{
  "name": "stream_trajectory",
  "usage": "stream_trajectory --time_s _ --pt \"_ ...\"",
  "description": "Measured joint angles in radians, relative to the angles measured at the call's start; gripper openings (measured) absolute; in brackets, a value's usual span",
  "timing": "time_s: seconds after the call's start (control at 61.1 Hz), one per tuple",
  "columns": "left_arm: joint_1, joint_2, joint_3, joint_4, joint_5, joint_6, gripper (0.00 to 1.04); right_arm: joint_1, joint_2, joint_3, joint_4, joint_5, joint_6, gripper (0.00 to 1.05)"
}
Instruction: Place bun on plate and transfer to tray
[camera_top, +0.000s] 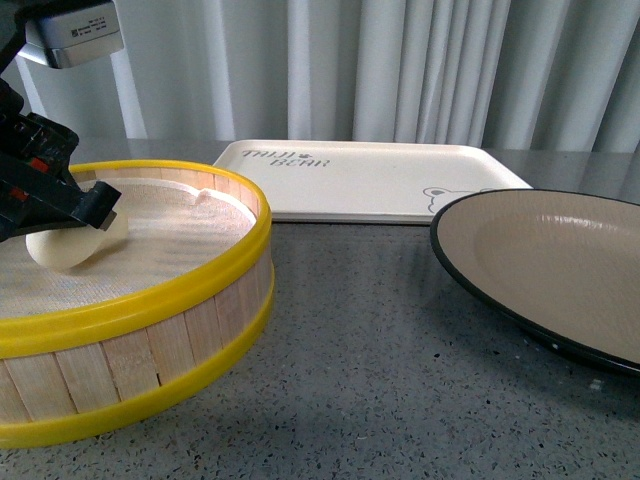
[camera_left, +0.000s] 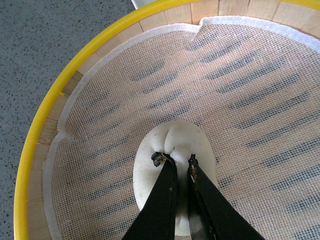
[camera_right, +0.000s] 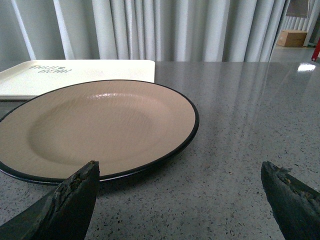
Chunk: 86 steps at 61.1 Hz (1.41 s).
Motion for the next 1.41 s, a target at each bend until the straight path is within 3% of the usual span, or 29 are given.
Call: stream_trajectory --time_s 0.376,0.589,0.966,1.408 --pt "-0.029 -0.051 0.163 -0.078 0.048 -0.032 0.04 0.0 0.0 0.0 0.0 0.0 0.0 0.96" --pt "-0.162 0.002 0.323 -0.09 0.025 -0.031 0.04 0.0 0.0 0.0 0.0 0.0 0.0 0.96" --pt "-0.458 0.271 0.487 0.029 0.015 -0.018 0.04 0.0 0.0 0.0 0.0 0.0 0.0 0.96" --pt "-0.565 0.414 0.53 0.073 0.051 -0.011 0.04 0.0 0.0 0.0 0.0 0.0 0.0 0.96"
